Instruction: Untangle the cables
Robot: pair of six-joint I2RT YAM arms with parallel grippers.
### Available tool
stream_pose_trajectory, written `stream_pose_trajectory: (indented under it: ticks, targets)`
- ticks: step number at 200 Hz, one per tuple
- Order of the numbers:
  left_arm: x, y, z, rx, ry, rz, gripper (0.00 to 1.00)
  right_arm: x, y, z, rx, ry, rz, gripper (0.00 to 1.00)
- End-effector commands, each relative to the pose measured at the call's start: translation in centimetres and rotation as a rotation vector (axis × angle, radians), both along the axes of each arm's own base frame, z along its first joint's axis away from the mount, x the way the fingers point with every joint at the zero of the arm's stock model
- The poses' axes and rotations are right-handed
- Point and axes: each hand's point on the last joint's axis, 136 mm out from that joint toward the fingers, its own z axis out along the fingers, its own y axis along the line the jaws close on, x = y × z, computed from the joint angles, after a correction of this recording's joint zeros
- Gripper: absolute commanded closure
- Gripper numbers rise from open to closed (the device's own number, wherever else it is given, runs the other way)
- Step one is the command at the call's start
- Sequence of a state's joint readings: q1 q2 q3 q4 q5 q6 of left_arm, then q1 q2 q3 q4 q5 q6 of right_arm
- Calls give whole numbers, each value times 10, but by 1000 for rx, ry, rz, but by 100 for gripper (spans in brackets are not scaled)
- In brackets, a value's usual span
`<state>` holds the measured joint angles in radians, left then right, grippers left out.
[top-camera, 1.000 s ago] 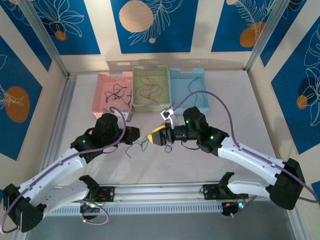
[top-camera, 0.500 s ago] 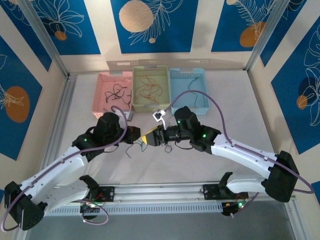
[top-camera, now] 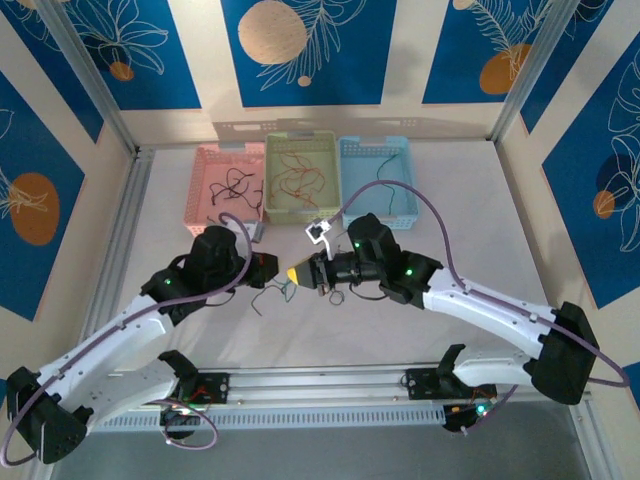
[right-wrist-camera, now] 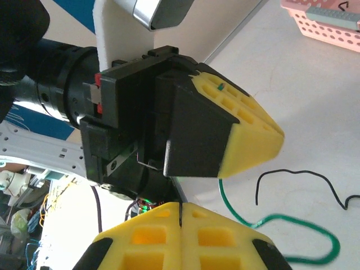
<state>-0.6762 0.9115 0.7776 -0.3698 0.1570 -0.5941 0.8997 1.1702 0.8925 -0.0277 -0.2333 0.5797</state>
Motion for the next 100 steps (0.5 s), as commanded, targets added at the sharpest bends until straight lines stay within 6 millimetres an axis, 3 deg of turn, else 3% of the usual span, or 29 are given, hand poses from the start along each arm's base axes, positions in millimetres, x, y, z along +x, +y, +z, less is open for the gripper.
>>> stream_pose_trajectory:
  ticks: [1, 32, 46, 100]
  targets:
    - [5, 23, -9, 88, -1, 91, 100, 15, -38, 23, 49, -53, -122, 100]
    - [6, 43, -27, 146, 30, 154, 100, 41, -105, 30, 122, -20, -326, 100]
    - [5, 45, -29, 134, 36, 163, 100, 46, -123, 27, 142, 8, -376, 100]
    - [2, 31, -25, 65, 41, 111, 100, 46, -123, 30, 176, 38, -363, 100]
